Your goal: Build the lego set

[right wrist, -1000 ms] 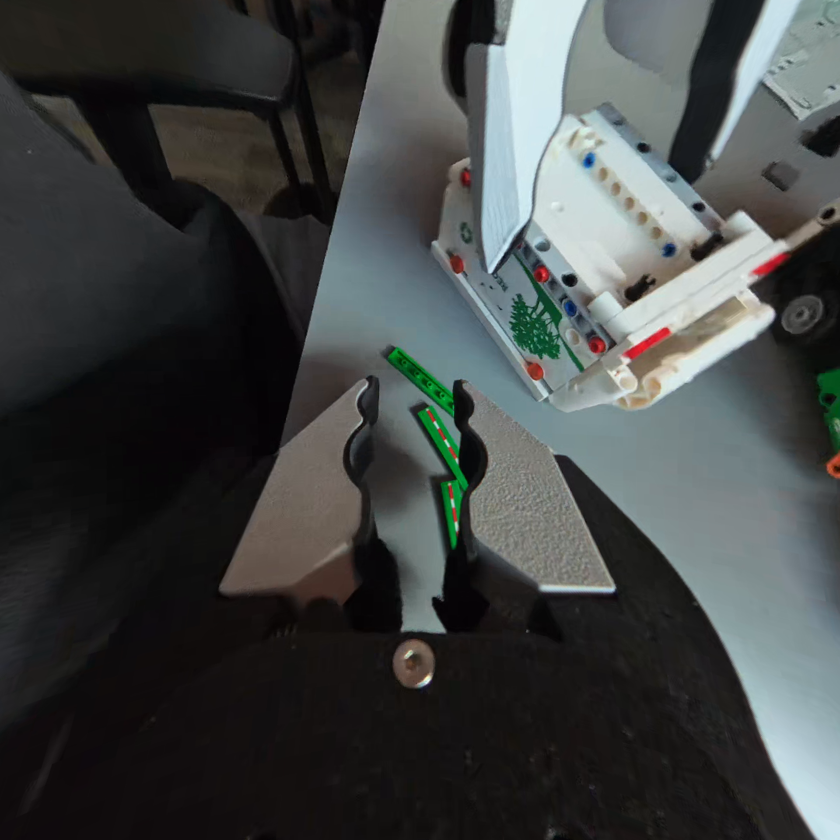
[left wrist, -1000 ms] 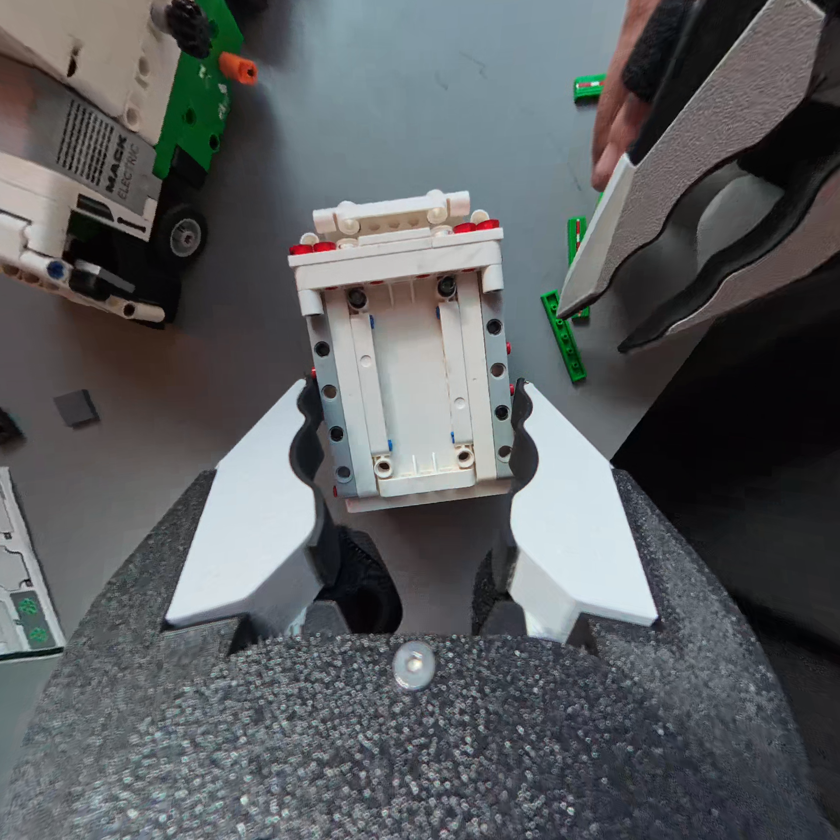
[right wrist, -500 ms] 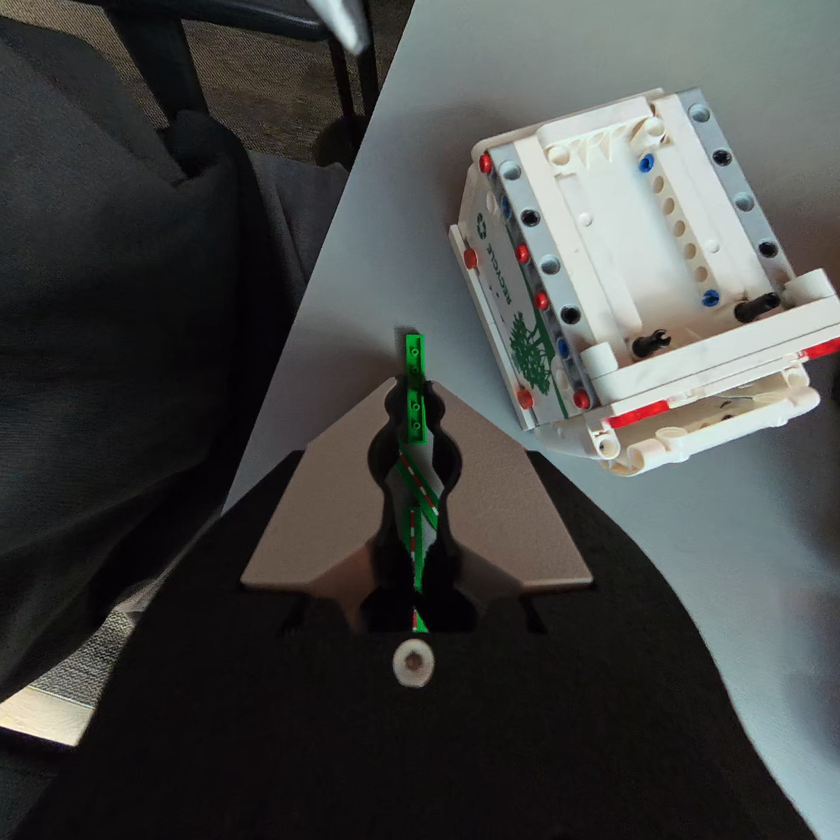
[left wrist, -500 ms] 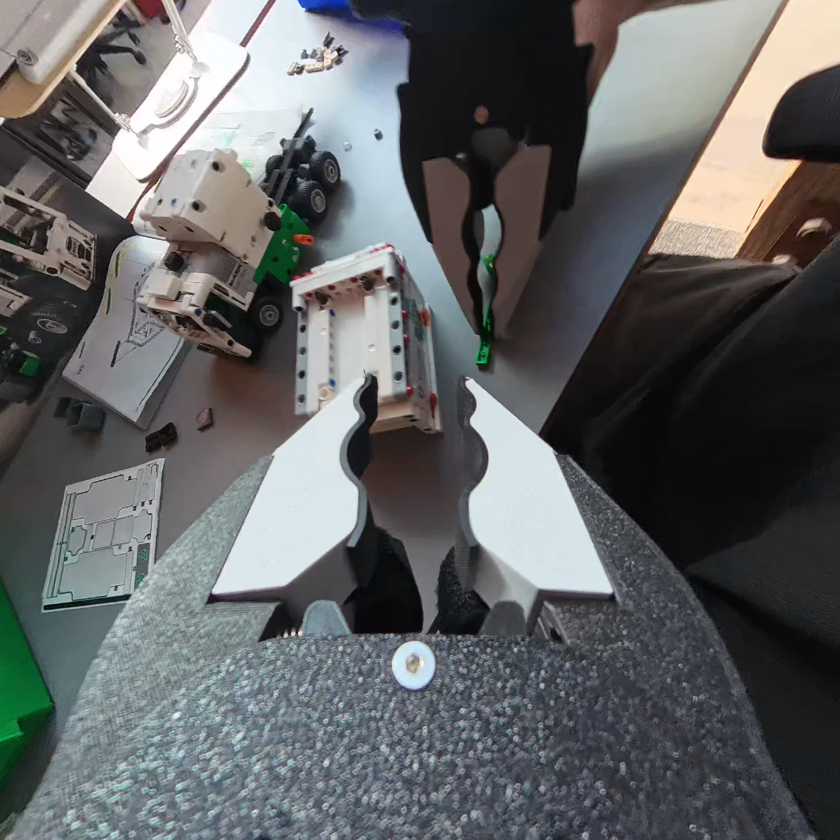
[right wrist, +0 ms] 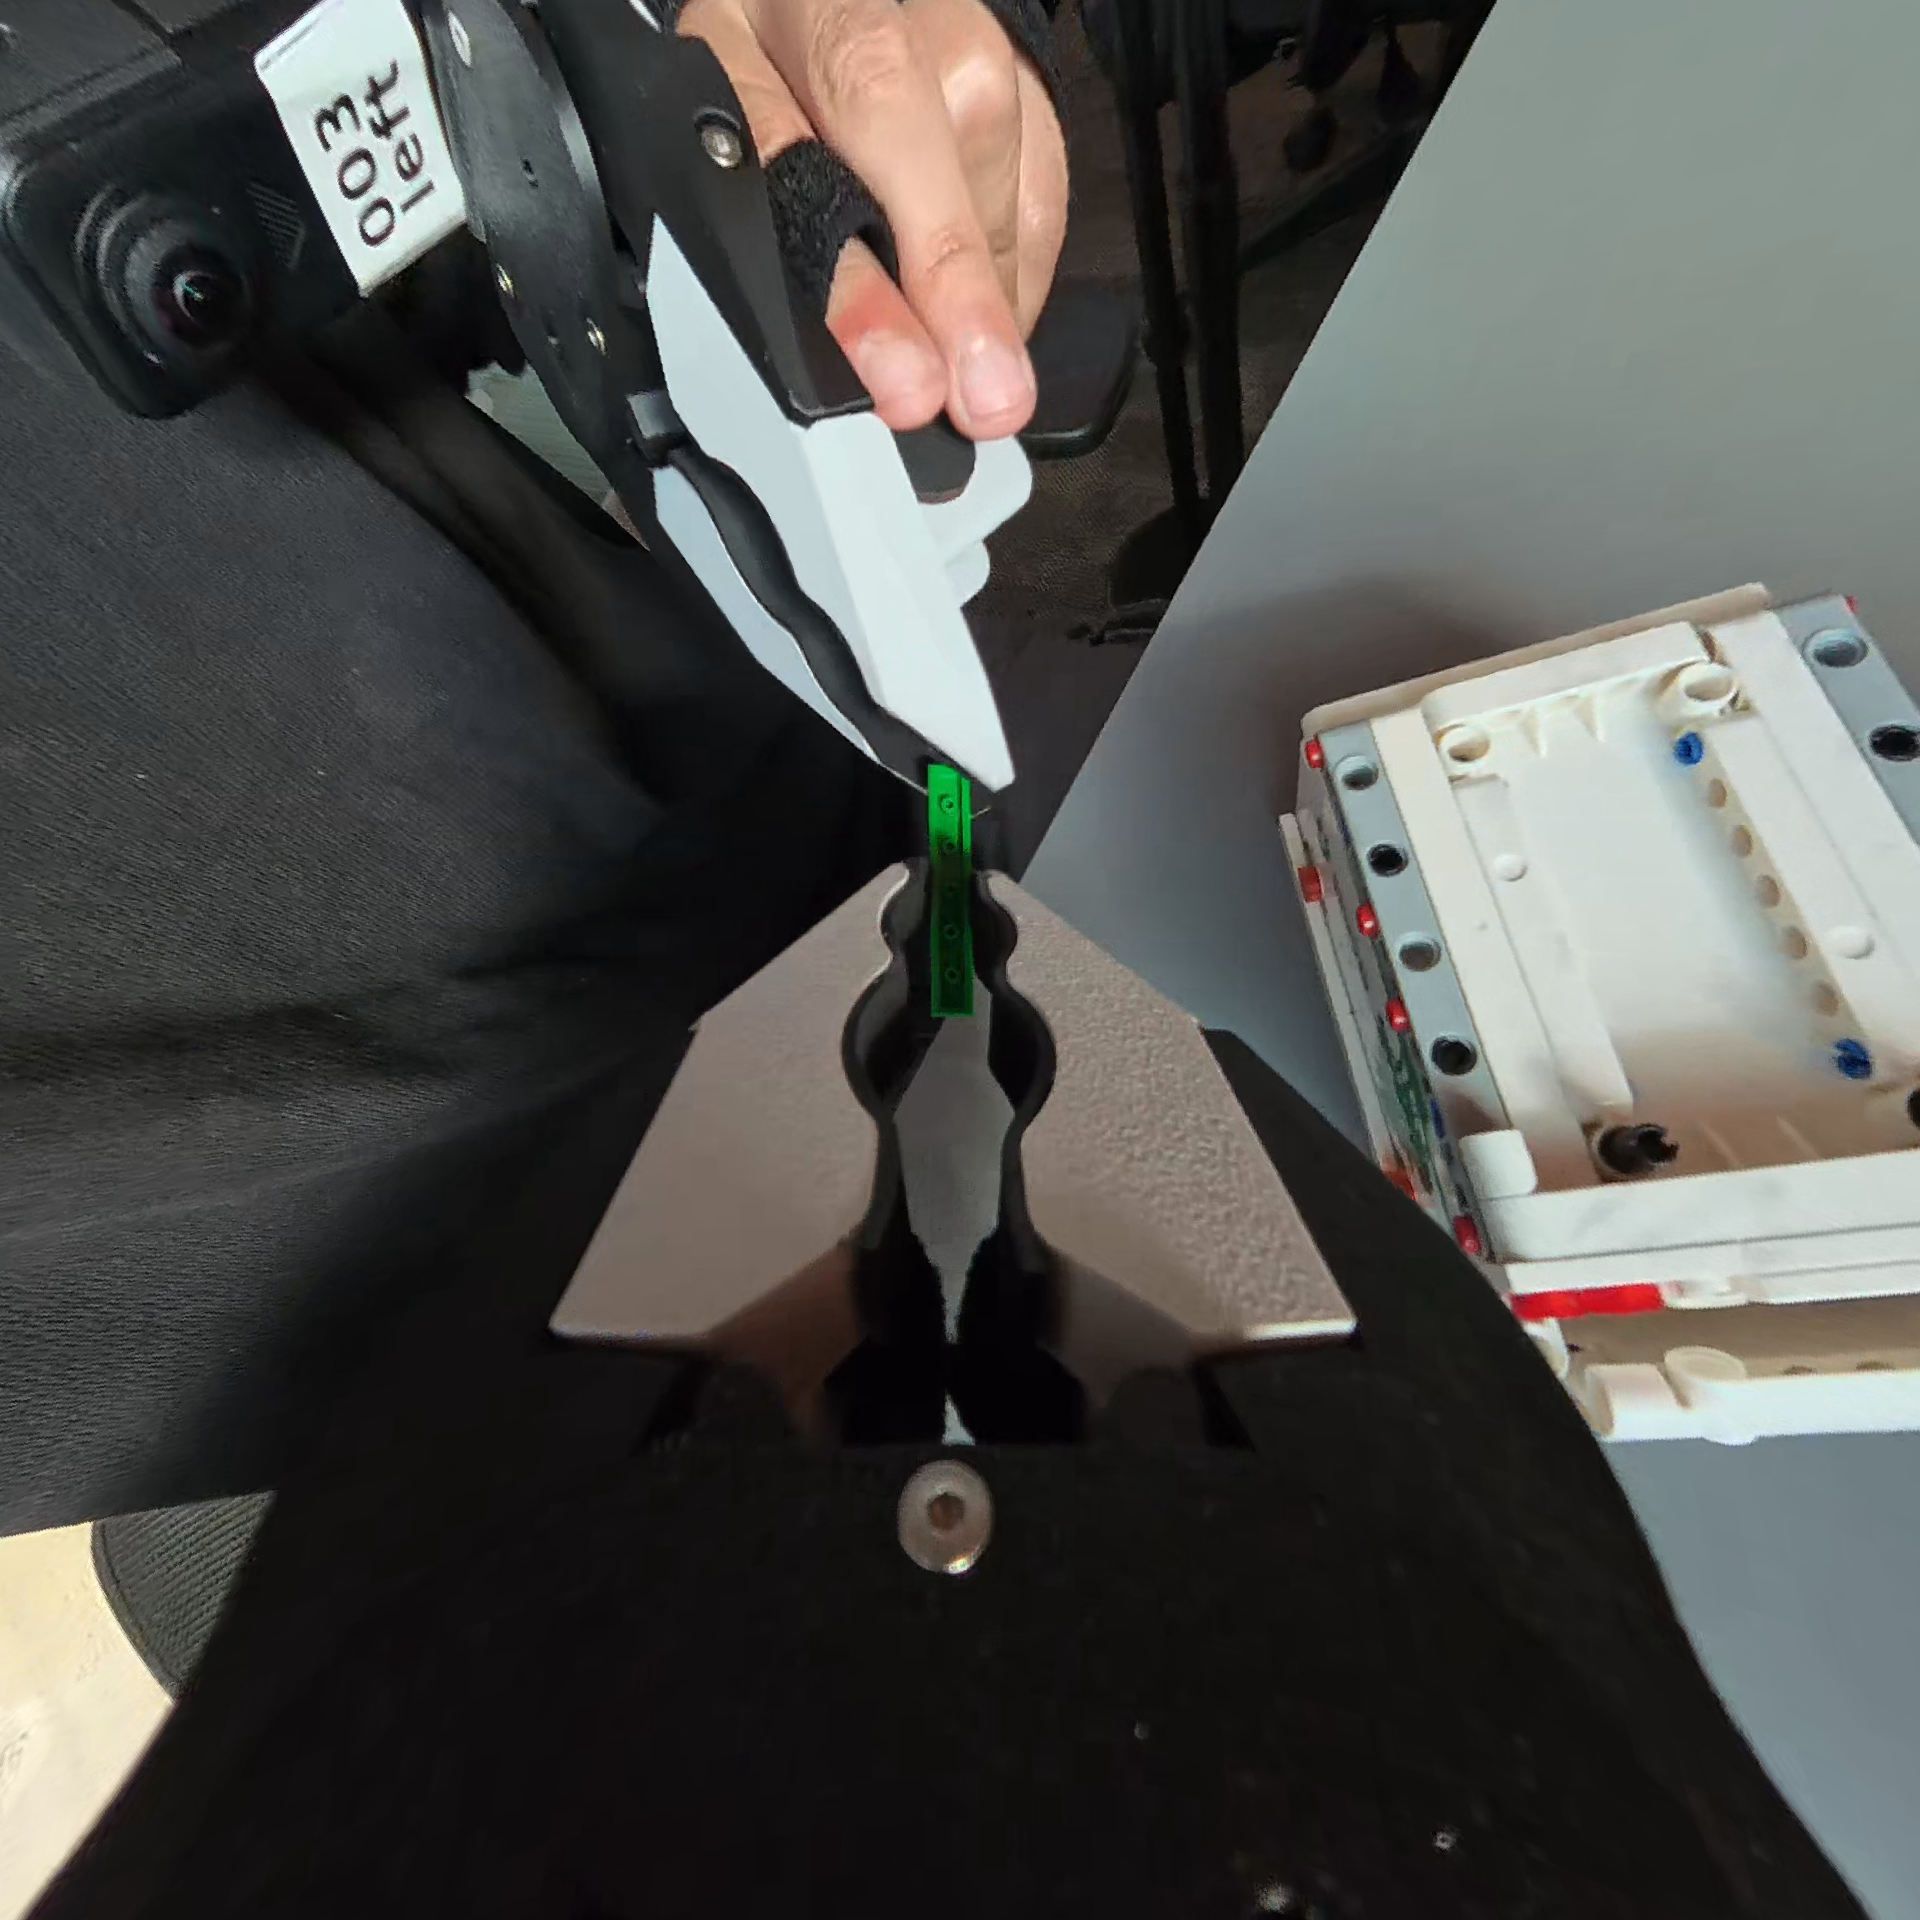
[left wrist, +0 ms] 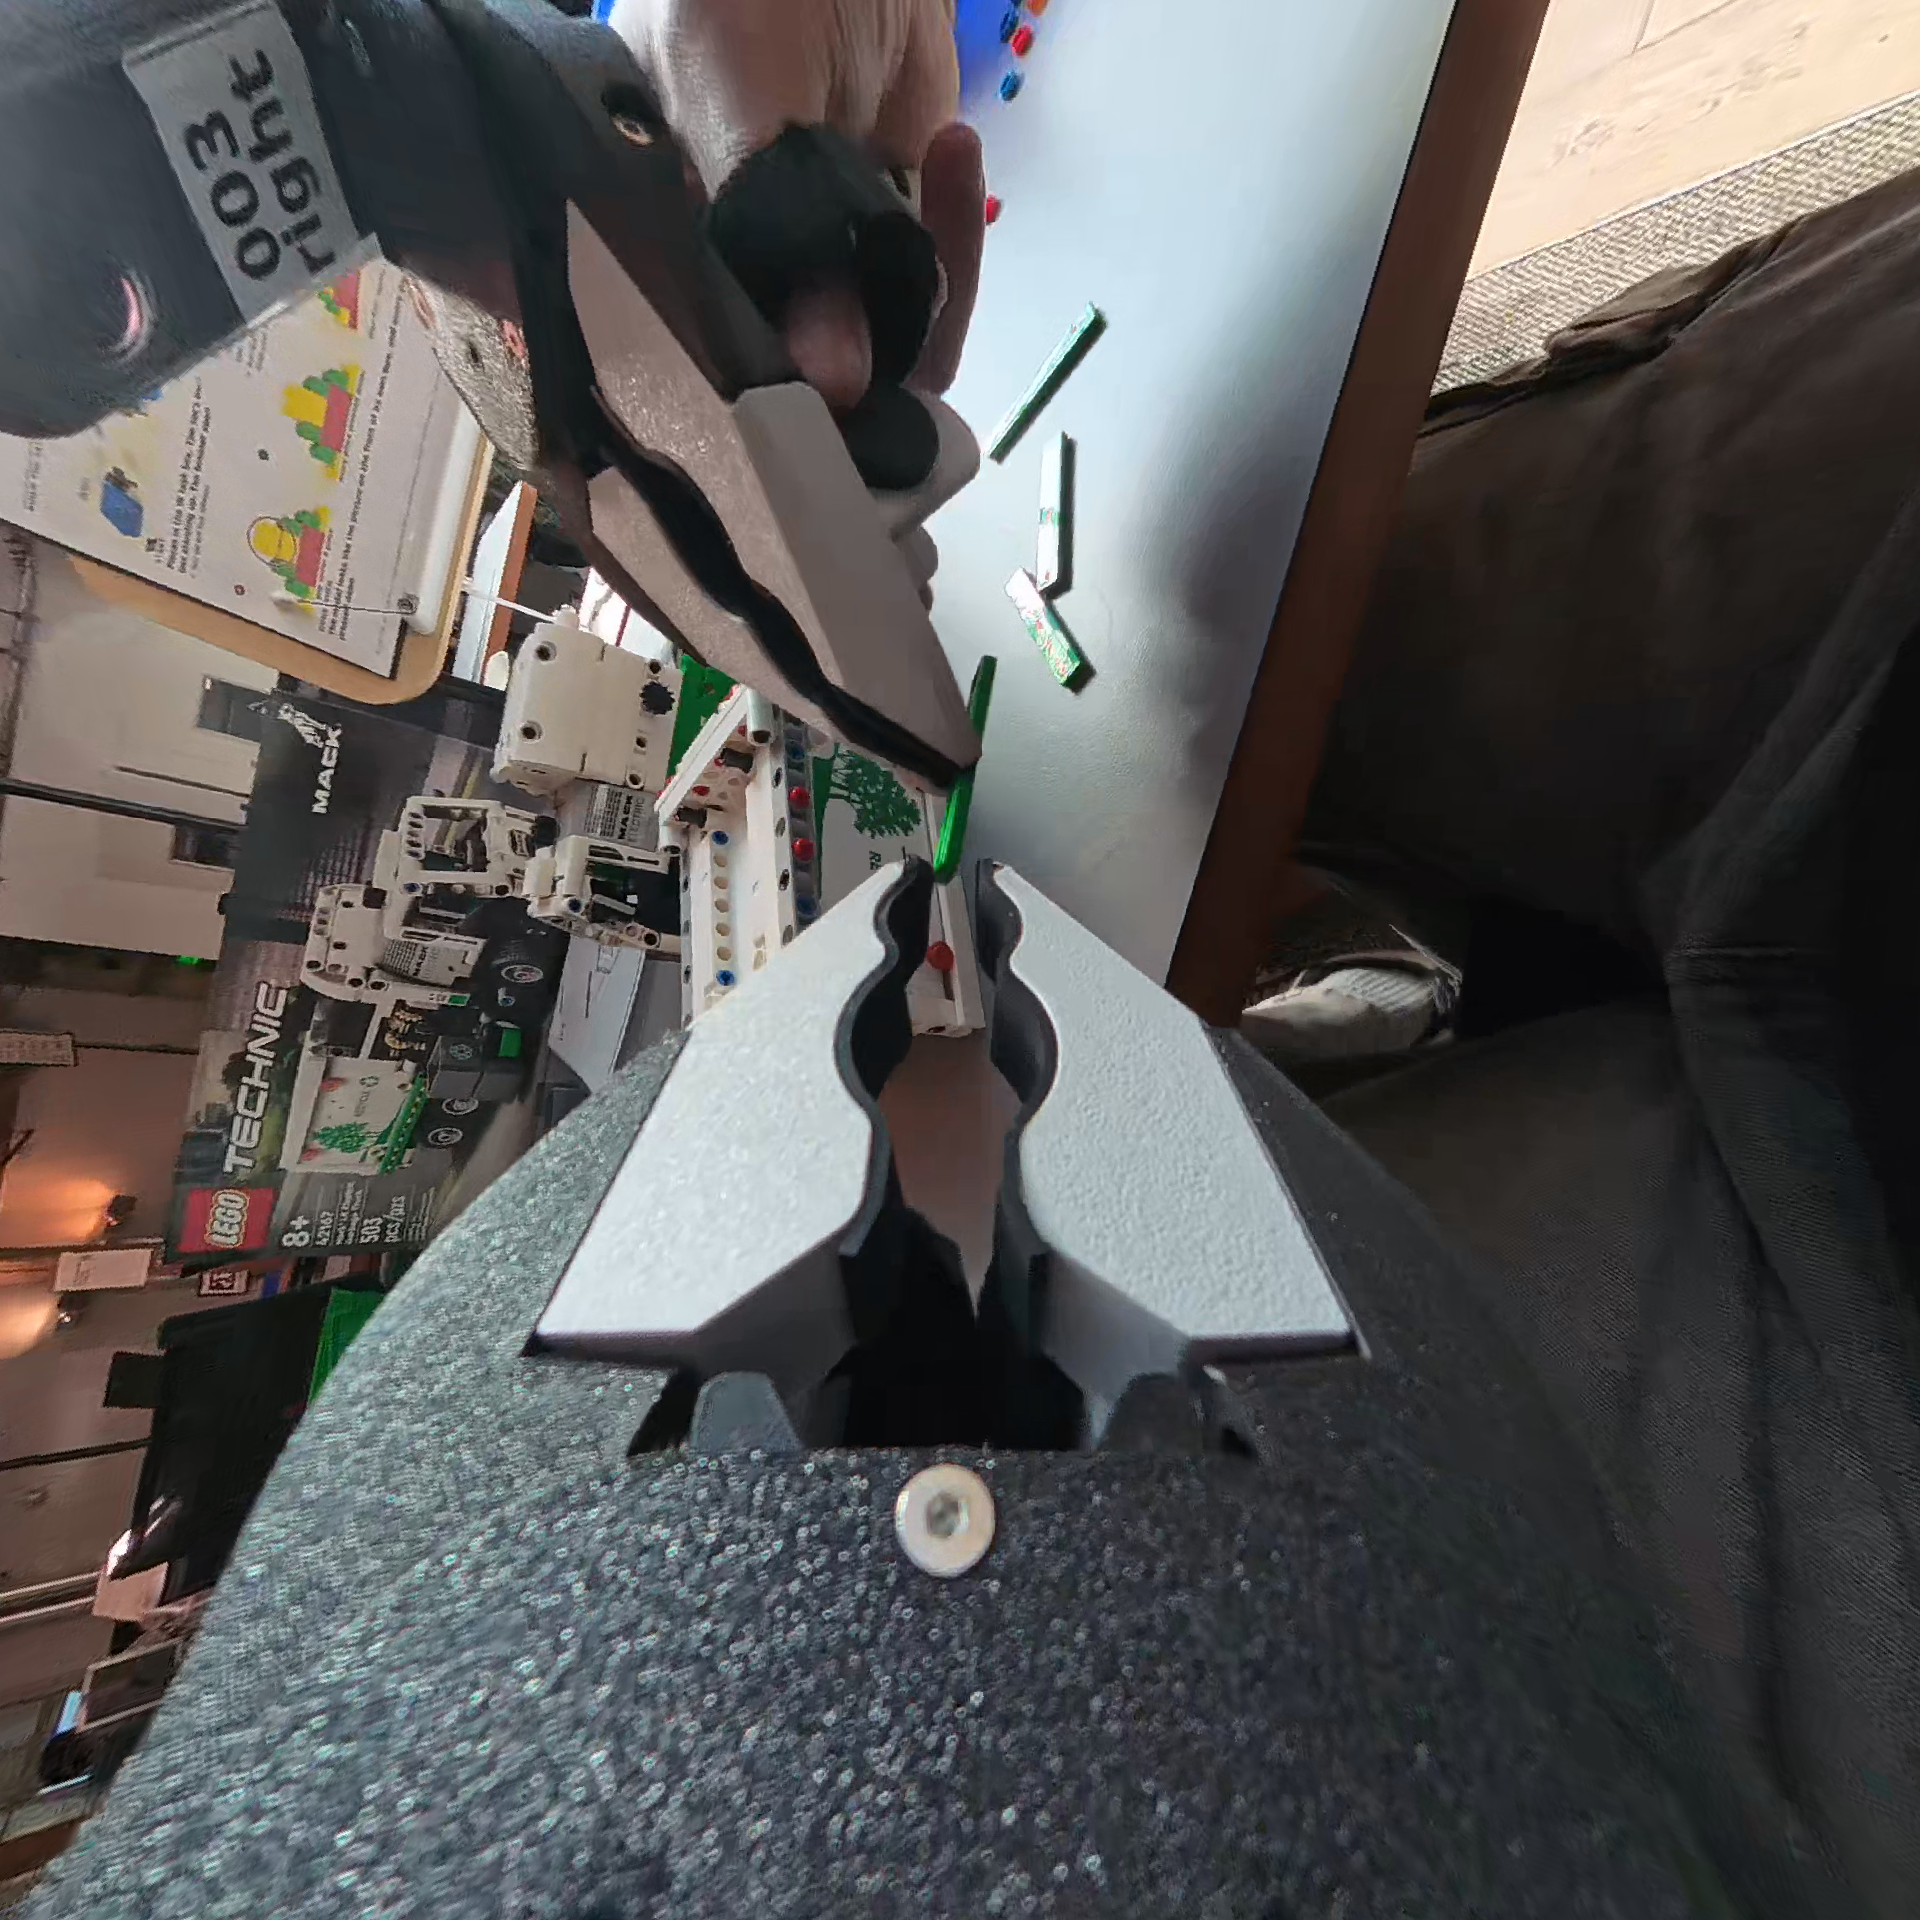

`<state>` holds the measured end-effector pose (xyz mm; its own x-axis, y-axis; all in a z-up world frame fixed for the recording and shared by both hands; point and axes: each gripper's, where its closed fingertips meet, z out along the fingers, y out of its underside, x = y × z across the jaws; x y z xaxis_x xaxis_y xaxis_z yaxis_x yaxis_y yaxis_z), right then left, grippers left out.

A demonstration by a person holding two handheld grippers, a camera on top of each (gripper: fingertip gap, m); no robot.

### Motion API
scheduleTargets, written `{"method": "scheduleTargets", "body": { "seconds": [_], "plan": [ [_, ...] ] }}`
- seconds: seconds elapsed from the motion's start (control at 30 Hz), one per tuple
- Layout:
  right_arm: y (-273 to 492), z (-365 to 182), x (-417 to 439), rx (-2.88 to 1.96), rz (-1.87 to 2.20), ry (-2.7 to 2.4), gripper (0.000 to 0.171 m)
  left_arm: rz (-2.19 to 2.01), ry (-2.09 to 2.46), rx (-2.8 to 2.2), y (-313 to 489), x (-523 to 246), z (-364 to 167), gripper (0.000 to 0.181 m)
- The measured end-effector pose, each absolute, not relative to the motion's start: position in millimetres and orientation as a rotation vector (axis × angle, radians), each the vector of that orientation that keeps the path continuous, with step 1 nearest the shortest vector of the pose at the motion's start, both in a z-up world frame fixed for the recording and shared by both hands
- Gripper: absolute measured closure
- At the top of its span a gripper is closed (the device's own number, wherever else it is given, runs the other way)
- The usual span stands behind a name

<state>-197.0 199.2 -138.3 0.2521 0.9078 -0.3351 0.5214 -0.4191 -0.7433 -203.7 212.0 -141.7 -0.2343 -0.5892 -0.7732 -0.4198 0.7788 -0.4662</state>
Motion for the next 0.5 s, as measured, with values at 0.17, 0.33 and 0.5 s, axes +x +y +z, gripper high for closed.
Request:
{"method": "scheduleTargets", "body": {
  "seconds": [0.17,0.33,0.5],
  "plan": [
    [198.6,-132.4,-202.3,-2.016,1.177,-1.288,0.165,-0.203,1.834,-0.747,209.4,-206.9,-135.3,0.179],
    [206.4,-133.5,-203.0,-2.022,1.213,-1.301,0.165,-0.193,1.836,-0.742,213.6,-209.2,-137.5,0.180],
    [237.6,-118.1,-185.8,-1.987,0.880,-1.359,0.124,-0.445,1.829,-1.021,236.9,-211.3,-141.4,0.180]
  ]
}}
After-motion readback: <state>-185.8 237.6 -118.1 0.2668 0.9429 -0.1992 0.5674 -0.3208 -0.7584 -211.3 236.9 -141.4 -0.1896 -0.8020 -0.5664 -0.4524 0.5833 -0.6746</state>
